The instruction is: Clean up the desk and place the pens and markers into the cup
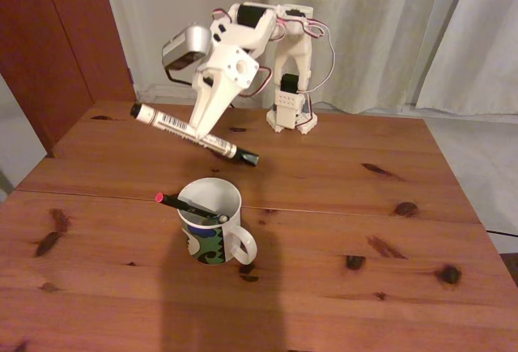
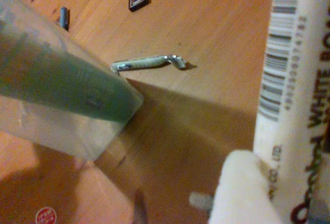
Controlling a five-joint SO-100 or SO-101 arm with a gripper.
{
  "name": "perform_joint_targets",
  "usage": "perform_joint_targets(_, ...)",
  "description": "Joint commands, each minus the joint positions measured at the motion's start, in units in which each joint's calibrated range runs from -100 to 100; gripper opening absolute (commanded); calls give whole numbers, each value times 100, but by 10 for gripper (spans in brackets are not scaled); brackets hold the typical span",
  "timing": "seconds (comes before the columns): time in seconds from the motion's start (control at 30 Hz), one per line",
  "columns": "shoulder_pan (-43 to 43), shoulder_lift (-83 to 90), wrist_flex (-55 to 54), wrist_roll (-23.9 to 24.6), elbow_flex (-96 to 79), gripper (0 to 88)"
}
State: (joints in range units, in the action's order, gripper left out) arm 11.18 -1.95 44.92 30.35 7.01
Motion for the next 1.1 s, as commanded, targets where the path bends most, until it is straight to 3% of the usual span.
perform_joint_targets(0.0, 60, -132, -419, -18, 390, 5)
perform_joint_targets(0.47, 44, -562, -496, -558, 363, 5)
perform_joint_targets(0.77, 44, -736, 261, -715, 931, 5)
perform_joint_targets(1.07, 68, -1125, 1542, -1181, 1950, 6)
